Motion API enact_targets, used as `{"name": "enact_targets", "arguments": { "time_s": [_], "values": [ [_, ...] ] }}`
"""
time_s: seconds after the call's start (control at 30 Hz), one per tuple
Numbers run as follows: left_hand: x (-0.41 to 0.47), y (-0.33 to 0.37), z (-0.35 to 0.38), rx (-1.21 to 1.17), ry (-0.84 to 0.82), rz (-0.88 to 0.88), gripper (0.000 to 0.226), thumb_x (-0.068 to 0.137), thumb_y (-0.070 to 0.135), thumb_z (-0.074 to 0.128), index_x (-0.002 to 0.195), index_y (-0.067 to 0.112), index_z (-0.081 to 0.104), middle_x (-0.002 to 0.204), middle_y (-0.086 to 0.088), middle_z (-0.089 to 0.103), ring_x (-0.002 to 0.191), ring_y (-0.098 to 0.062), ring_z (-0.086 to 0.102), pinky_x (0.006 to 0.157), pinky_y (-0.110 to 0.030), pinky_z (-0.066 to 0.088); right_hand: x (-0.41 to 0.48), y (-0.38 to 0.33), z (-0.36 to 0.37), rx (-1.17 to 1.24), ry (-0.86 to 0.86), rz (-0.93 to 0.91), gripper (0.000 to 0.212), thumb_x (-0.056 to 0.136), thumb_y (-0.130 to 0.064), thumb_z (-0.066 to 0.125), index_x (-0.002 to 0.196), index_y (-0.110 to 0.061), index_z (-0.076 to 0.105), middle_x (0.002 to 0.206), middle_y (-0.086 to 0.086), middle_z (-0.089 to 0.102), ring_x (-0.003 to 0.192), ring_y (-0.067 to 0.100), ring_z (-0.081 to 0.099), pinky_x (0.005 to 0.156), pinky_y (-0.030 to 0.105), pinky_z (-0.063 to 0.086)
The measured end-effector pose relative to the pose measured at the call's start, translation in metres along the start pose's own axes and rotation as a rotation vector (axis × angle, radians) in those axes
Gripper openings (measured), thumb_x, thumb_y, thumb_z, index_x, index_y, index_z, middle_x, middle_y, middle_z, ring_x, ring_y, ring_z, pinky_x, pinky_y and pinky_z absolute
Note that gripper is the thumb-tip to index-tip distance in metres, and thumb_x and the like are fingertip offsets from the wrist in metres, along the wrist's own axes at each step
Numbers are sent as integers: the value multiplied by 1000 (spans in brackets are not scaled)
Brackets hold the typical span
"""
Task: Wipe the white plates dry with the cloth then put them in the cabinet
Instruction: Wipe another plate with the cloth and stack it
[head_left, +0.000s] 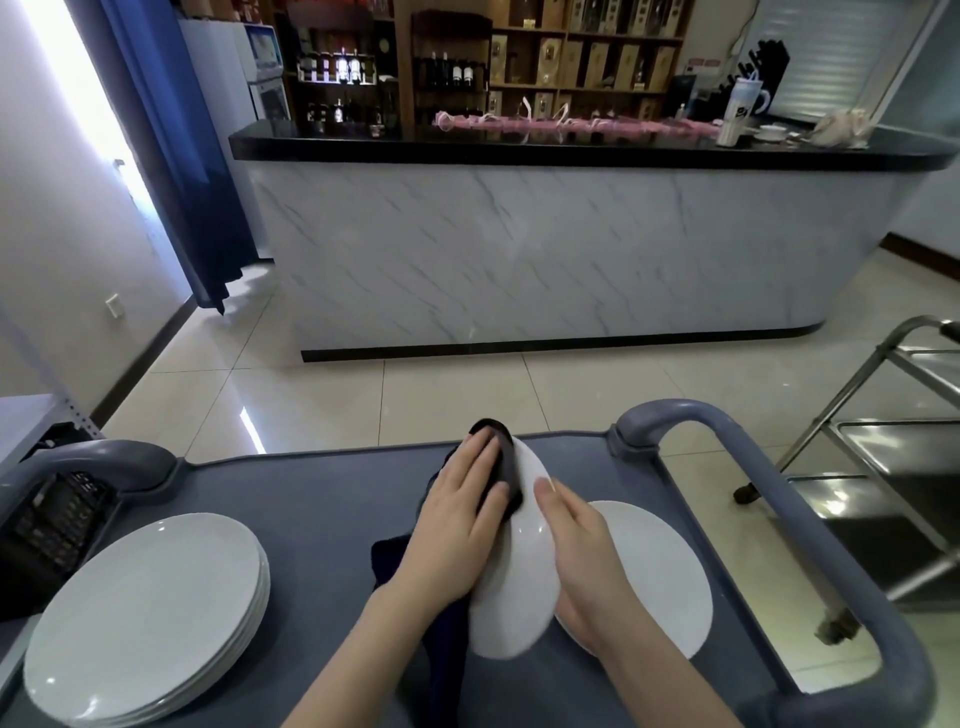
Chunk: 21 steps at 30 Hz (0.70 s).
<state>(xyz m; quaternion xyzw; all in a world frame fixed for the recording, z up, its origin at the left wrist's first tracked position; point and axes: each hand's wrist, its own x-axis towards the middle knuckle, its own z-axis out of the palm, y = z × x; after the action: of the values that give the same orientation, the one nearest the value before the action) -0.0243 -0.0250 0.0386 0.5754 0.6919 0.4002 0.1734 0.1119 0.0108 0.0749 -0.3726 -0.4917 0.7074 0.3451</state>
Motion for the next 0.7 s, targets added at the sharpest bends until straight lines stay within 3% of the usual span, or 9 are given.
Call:
{"name": "enact_targets", "arguments": {
  "time_s": [0.2,0.3,0.43,0.57,0.7],
  "values": [
    [-15,-31,4,-142,64,-152,56,103,27,38,154,41,18,157,32,16,143,11,15,120,-27,20,6,-15,-8,-12,82,-51,31,102,-31,49,96,-15,75,100,5,76,92,23,71,85,37,56],
    [-40,-34,17,-178,62,-118,58,102,29,37,153,43,12,156,37,8,144,12,7,120,-19,11,13,-19,-12,3,152,-62,33,101,-32,52,84,-13,73,85,3,71,79,16,64,72,29,54],
    [-64,-20,34,-142,79,-48,54,99,35,32,150,36,13,160,27,6,149,3,0,121,-20,3,20,-21,-10,75,226,-21,37,99,-33,56,67,-25,71,79,0,65,79,16,58,76,35,48],
    [-63,6,41,-31,22,-6,59,91,45,19,148,40,4,157,30,-2,147,7,-4,122,-28,-6,24,-19,-5,37,217,-25,37,100,-34,52,73,-24,76,82,0,74,81,17,68,81,37,54],
    [-40,19,32,44,-27,34,55,98,35,18,144,43,-10,155,30,-13,145,8,-13,122,-33,-8,20,-15,0,18,179,-33,35,101,-32,48,84,-28,79,91,1,78,86,14,74,75,30,55]
  ]
}}
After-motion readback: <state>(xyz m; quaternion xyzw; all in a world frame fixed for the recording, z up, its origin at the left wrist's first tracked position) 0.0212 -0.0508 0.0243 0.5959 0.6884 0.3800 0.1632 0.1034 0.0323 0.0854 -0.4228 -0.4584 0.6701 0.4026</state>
